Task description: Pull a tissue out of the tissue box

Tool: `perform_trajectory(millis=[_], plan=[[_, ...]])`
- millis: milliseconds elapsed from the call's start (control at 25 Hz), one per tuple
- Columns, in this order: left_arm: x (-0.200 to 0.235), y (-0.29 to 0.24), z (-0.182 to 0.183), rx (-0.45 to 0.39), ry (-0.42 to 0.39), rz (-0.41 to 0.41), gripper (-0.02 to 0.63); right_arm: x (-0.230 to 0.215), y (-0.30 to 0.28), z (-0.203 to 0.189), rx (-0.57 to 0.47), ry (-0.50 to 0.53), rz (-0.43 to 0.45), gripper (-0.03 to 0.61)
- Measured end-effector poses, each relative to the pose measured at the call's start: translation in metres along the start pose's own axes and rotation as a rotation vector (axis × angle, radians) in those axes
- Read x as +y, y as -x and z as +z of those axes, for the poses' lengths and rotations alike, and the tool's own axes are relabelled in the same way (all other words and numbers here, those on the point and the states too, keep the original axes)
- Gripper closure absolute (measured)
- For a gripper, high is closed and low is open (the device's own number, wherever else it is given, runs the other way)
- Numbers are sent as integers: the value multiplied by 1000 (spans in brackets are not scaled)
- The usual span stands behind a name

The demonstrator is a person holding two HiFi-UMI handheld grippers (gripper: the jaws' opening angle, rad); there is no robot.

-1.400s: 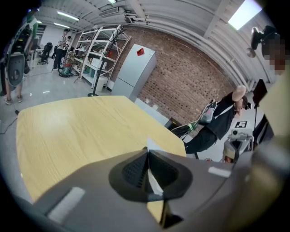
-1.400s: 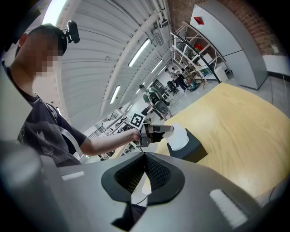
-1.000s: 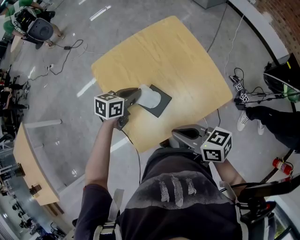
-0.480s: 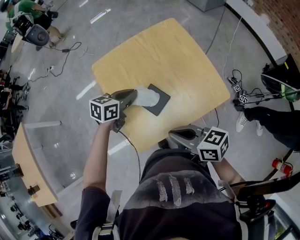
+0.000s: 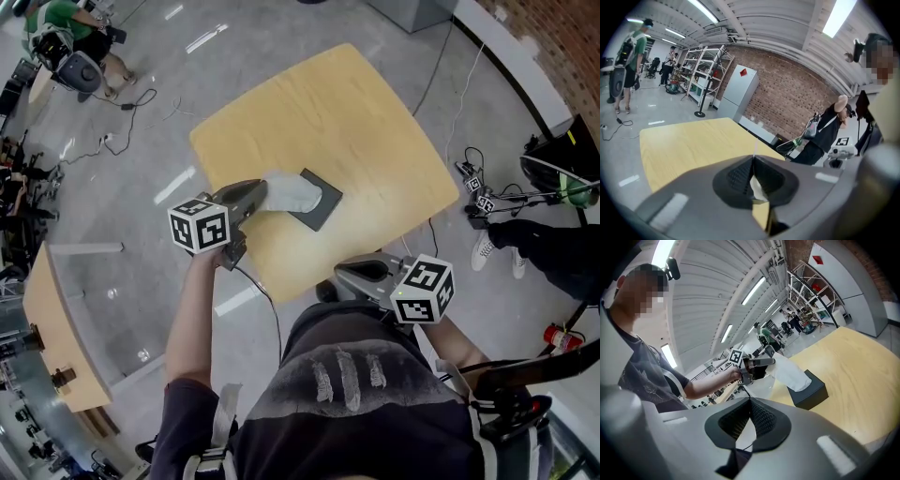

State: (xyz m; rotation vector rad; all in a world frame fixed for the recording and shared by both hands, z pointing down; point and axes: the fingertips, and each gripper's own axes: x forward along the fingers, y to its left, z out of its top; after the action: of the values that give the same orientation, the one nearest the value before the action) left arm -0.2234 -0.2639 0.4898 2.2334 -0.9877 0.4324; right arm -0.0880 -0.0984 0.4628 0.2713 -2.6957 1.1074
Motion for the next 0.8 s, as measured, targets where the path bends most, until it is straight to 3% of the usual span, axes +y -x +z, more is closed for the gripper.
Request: perform_trajectory(millis=[600,800], plan=[[-12,52,3,-154,71,5,607,21,-8,-8,17,53,13,580],[-31,65,2,-175,66,-71,607,41,-18,-16,10,59,-21,580]])
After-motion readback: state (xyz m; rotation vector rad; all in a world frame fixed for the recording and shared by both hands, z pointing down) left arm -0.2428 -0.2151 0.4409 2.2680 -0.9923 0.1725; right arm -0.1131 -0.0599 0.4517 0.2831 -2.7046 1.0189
